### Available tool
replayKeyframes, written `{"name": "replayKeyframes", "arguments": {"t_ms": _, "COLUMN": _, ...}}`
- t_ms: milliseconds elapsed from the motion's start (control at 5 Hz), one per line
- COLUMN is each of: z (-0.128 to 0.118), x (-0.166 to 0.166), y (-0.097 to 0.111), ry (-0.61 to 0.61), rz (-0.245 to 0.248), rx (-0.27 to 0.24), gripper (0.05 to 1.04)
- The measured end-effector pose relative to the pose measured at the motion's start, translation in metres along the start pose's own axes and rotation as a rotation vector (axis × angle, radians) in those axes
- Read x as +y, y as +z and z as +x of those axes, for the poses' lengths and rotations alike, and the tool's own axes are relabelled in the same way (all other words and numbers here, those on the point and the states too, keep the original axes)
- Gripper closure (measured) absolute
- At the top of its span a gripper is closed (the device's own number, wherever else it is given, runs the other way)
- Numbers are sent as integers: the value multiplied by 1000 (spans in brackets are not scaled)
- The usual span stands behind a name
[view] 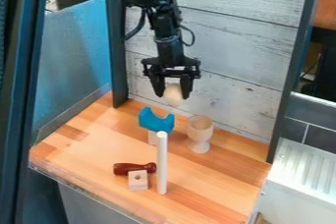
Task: Moving the ball from the cup ,put in the blue arch
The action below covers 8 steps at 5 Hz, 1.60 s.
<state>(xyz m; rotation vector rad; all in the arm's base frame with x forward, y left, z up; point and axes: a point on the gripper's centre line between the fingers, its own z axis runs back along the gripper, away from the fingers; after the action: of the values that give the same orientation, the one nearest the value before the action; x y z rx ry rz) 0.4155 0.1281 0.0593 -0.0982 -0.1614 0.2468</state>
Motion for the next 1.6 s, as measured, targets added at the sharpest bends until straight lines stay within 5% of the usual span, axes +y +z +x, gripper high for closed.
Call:
{"name": "replayKeyframes", "arguments": {"t_ms": 800, "z": -6, "x": 33, "y": -4, "ry": 10, "rz": 87, "rx": -2, "gripper": 331}}
{"name": "replayKeyframes", "arguments": {"t_ms": 1600, "z": -6, "x": 21, "y": -21, "ry": -11, "rz": 141, "rx": -16, "gripper": 331}}
